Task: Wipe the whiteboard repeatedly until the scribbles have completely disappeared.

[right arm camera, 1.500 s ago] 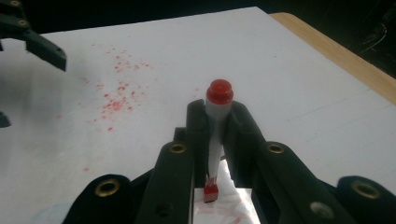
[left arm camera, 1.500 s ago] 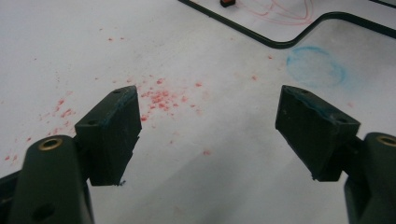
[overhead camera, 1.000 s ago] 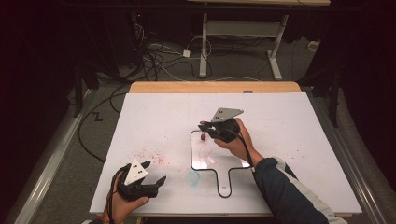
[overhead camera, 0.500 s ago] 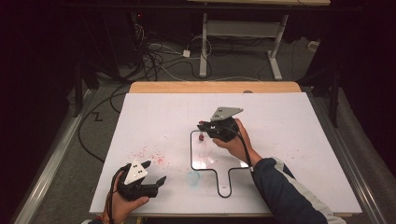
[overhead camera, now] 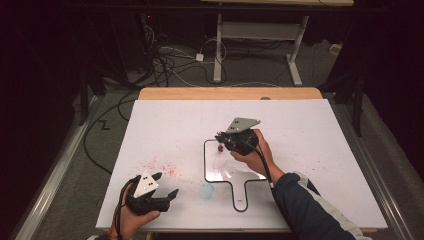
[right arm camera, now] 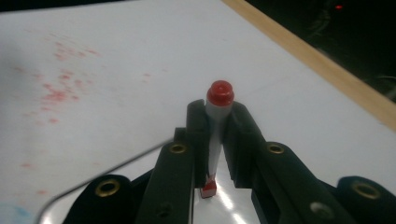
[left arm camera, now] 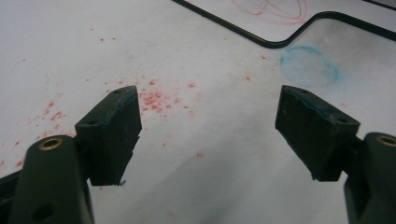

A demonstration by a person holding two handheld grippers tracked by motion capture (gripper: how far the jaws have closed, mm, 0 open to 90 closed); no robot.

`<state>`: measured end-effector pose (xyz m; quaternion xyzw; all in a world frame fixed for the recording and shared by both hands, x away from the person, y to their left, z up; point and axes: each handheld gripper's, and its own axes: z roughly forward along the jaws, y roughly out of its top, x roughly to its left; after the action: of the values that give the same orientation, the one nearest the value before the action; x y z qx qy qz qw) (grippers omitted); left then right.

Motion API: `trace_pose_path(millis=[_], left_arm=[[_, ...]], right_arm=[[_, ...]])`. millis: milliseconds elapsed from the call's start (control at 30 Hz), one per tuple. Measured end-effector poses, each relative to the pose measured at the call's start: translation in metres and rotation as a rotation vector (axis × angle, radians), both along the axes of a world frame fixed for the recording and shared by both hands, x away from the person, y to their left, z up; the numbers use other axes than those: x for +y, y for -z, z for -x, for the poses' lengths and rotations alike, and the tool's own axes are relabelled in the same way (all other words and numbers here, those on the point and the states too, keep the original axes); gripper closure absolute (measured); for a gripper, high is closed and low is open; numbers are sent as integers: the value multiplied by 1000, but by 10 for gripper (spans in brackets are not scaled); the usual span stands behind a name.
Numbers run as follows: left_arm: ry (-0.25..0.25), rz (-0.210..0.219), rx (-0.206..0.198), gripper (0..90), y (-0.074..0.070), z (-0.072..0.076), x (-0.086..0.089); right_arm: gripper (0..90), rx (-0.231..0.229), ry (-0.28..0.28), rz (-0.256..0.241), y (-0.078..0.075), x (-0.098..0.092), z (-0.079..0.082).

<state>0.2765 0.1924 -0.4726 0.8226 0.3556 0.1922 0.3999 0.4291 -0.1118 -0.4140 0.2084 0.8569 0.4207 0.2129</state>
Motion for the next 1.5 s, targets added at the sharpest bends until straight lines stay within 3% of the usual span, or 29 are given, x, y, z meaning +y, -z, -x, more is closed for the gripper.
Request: trace_pose_path(millis=[133, 200, 467, 633, 733, 800, 867, 933, 1033, 1167, 1367, 1500], left_arm=[[3, -3, 1, 219, 0, 0, -1], [3, -1, 0, 218, 0, 0, 0], [6, -1, 0, 219, 0, 0, -2], [8, 1, -2, 219, -1, 1, -3], [8, 2, -3, 219, -1, 1, -2], [7, 1, -3, 219, -1, 1, -2], [7, 1, -4, 219, -1, 1, -2], [6, 0, -5, 218, -1, 0, -2], [9, -9, -11, 219, 0, 0, -2], [13, -9, -11, 219, 0, 0, -2], [15, -6, -10, 219, -1, 1, -3], [19, -6, -8, 219, -1, 1, -4]], right_arm=[[813, 4, 15, 1, 0, -3, -2], [813, 39, -5, -29, 0, -2, 1], [813, 103, -121, -66, 1, 10, 32], [813, 89, -149, -34, -1, 14, 41], [813, 50, -102, -8, -1, 10, 32], [813, 9, -42, 20, -1, 6, 23], [813, 9, -5, 6, -1, -1, 11], [813, -27, 29, 39, -1, -4, 6], [813, -7, 25, 18, -1, -8, 4], [813, 48, -47, -23, -1, -5, 14], [813, 115, -149, -56, 0, 6, 47], [813, 120, -192, -49, 0, 10, 61]])
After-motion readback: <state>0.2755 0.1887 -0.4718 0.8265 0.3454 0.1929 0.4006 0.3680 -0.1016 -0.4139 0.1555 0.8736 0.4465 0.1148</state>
